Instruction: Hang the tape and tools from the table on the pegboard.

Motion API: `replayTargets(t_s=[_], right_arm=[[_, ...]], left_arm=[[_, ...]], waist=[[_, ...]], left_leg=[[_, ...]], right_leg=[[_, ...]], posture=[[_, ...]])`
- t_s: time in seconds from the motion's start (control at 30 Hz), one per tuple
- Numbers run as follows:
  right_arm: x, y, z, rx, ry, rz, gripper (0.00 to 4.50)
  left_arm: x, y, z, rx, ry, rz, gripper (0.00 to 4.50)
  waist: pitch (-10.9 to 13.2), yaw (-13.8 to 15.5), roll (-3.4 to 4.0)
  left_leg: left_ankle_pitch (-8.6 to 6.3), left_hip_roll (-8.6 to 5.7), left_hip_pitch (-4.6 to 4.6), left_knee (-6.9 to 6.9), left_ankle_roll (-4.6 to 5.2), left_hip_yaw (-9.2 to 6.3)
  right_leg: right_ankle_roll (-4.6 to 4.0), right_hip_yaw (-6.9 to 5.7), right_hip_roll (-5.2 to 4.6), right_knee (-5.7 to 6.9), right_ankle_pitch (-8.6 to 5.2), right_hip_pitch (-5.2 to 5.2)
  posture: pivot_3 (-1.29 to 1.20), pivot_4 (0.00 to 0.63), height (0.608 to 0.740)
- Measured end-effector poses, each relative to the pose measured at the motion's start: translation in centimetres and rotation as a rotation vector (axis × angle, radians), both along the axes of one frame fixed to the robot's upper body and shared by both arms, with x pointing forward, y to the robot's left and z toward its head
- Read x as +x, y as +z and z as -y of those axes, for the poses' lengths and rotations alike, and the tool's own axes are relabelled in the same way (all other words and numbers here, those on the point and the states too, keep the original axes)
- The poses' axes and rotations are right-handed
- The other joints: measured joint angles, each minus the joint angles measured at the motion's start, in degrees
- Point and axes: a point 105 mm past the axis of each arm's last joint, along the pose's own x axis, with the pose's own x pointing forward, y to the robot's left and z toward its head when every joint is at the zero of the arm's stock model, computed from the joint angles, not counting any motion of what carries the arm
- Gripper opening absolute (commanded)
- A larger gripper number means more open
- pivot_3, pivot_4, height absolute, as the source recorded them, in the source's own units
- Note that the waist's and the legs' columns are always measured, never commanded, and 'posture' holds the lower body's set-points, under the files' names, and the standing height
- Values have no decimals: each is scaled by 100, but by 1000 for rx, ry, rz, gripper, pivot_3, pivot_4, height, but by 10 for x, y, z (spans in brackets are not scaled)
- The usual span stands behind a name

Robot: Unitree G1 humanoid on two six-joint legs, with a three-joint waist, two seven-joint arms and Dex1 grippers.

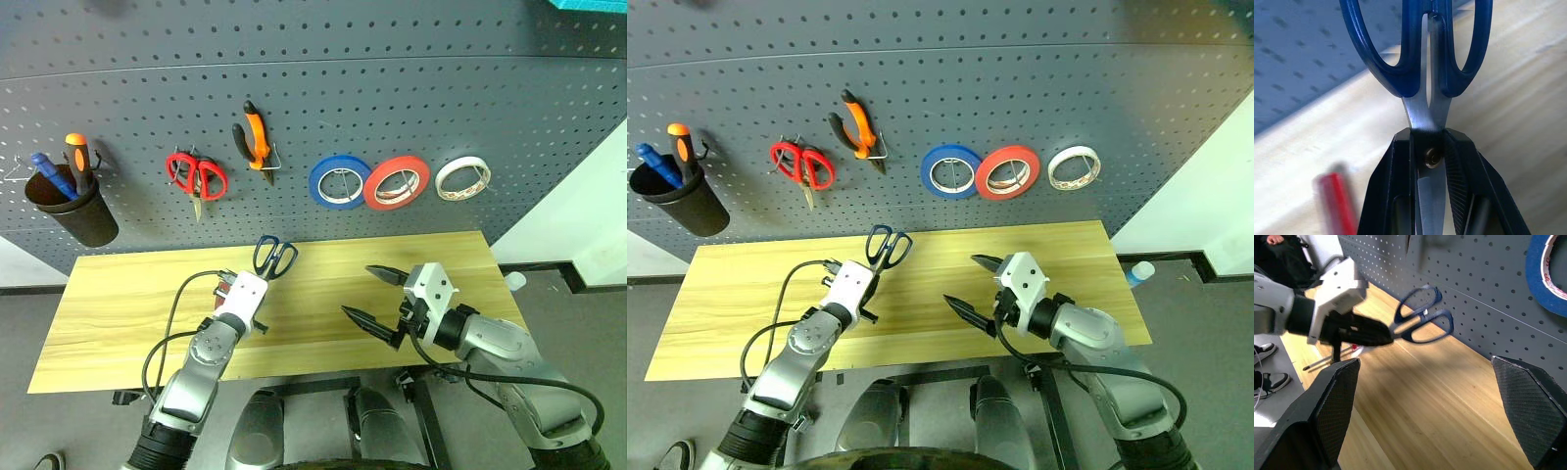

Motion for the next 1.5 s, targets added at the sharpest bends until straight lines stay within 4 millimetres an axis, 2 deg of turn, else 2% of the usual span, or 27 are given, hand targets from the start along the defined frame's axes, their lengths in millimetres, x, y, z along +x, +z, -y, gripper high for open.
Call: replayTargets(t_s=[0.17,0.4,0.57,0.87,1.03,1.27,1.5], right_arm=[[2,8,-4,55,26,21,4500],[9,38,-4,263,15,102,4500],[9,47,-2,336,19,128,4500],[15,42,2,335,16,128,4500],[19,39,4,311,14,124,4500],[22,37,6,295,15,127,4500],[22,35,7,281,16,123,4500]], left_arm=[[3,21,-5,11,-8,146,527],[6,43,-10,19,-8,286,527],[10,59,-11,19,-11,373,527],[7,77,-11,-1,-27,486,527],[5,88,-24,3,14,530,527],[4,87,-29,-26,25,509,527],[14,90,-32,-67,23,487,527]], waist=[[-1,46,0],[-6,183,3],[-17,303,7],[-108,386,9],[-134,477,15],[-196,589,14],[-274,624,12]], left_leg=[[0,0,-3,3,0,0],[0,0,-3,6,0,-1],[1,0,-2,6,0,-1],[1,0,7,9,0,-1],[1,-1,15,11,0,-1],[1,-1,20,12,0,-1],[2,-2,27,14,0,-1]], right_leg=[[0,0,0,0,1,0],[0,-3,0,2,3,3],[0,-4,0,4,4,3],[-1,-4,0,8,7,10],[-5,-5,0,12,9,17],[-7,-6,0,16,10,21],[-8,-8,0,19,10,30]], posture=[[316,114,677],[329,100,677],[338,87,677],[347,71,677],[354,69,677],[355,68,677],[348,64,677]])
